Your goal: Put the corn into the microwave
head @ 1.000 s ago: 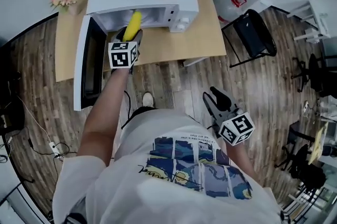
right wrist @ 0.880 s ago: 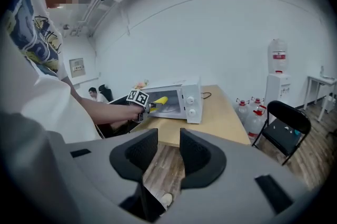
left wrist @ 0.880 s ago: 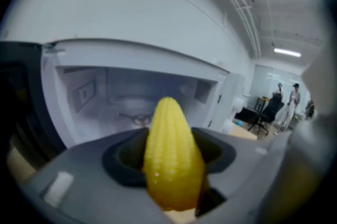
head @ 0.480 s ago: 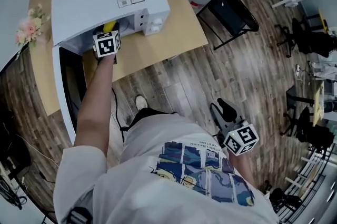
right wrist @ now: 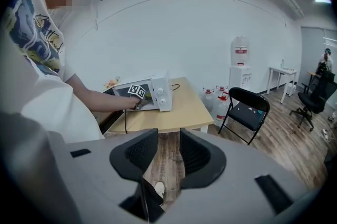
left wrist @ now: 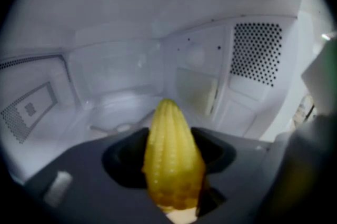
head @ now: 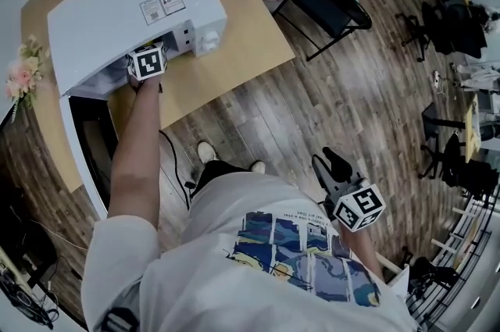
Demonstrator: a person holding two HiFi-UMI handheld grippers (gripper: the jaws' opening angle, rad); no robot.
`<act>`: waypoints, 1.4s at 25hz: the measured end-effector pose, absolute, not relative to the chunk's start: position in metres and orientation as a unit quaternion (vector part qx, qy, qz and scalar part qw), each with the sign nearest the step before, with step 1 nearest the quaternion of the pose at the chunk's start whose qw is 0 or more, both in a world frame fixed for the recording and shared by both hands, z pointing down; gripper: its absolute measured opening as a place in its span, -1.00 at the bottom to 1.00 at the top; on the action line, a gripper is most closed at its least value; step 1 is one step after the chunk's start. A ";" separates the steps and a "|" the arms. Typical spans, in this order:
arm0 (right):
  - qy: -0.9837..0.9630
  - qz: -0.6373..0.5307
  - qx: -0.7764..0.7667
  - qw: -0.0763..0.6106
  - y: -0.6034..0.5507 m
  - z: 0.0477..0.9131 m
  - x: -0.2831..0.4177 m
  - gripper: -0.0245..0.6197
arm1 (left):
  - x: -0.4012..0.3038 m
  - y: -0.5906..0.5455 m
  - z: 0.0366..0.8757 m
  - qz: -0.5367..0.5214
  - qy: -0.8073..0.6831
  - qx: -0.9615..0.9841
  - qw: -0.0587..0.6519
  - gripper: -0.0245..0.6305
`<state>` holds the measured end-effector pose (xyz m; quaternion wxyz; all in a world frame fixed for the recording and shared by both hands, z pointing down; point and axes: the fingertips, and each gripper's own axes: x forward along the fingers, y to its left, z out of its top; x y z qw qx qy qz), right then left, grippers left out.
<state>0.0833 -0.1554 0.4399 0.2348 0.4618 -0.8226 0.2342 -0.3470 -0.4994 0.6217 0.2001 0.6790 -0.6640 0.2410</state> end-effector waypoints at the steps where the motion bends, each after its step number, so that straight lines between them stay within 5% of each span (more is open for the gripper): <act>1: -0.822 0.236 0.462 0.235 -0.156 0.441 0.085 -0.55 | -0.347 -0.500 0.625 0.244 -0.664 0.678 0.199 -0.15; 20: -0.831 0.234 0.449 0.230 -0.160 0.446 0.105 -0.55 | -0.353 -0.489 0.616 0.260 -0.688 0.650 0.192 0.02; 35: -0.890 0.190 0.361 0.203 -0.144 0.446 0.153 -0.59 | -0.317 -0.364 0.568 0.220 -0.725 0.624 0.191 0.04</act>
